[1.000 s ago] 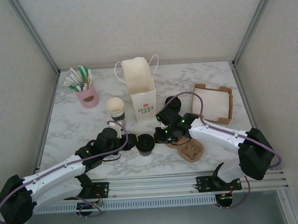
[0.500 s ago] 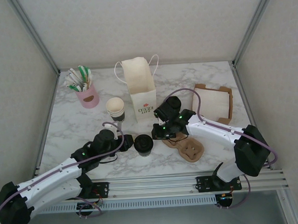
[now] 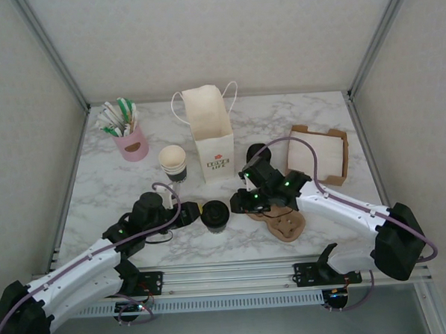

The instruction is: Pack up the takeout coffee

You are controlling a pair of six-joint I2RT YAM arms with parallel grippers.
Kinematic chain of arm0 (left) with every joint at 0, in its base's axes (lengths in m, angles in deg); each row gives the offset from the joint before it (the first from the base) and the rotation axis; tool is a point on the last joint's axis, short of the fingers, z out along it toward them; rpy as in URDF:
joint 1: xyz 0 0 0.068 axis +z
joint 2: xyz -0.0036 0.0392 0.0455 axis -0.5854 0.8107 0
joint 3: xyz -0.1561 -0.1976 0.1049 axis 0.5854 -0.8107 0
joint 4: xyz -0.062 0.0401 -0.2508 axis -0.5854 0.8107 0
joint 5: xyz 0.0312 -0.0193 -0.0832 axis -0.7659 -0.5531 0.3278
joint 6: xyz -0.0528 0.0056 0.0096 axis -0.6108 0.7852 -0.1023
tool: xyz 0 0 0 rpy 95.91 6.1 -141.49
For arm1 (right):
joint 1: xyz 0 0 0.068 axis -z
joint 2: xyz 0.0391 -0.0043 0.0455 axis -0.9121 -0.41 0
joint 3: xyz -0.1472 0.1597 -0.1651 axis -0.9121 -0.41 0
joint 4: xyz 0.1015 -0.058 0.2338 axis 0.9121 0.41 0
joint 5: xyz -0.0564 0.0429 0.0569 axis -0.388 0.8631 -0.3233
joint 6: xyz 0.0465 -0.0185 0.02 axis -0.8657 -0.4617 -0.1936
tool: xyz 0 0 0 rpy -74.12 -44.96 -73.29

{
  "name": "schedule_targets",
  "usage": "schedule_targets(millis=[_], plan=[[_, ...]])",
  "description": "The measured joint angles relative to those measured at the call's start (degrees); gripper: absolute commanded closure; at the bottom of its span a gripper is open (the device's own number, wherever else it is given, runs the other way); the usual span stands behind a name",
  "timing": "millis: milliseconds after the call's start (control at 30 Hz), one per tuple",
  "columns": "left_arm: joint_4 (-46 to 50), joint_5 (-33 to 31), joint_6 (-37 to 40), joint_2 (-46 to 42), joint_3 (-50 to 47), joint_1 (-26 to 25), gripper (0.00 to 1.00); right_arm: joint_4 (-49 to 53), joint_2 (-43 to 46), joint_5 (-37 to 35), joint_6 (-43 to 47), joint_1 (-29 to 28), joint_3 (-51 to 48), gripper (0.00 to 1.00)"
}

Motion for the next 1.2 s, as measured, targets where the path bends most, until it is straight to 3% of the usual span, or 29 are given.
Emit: schedule_targets(millis=[267,767,1033,1200], plan=[[-1.90,3.39,-0.76,1.09,-1.14,0.24,0.61,-2.64,-0.09,2.58,-0.70,0.00,-1.27,0.70],[-4.24,3.72,-1.38,1.55,-2.03,0.24,0.64,-4.92,-3.56,4.04,-0.87,-0.07,-1.36,0.73],[-2.10,3.08,-1.18,0.35,-2.01,0.39,0.53,-5.07,-3.93,3.82,-0.85,-0.22,-1.14,0.74],[1.66,2.10,-0.66,-1.77,-1.42,0.90,0.51,-5.03,-4.31,3.80,-0.85,-0.50,-0.76,0.74]])
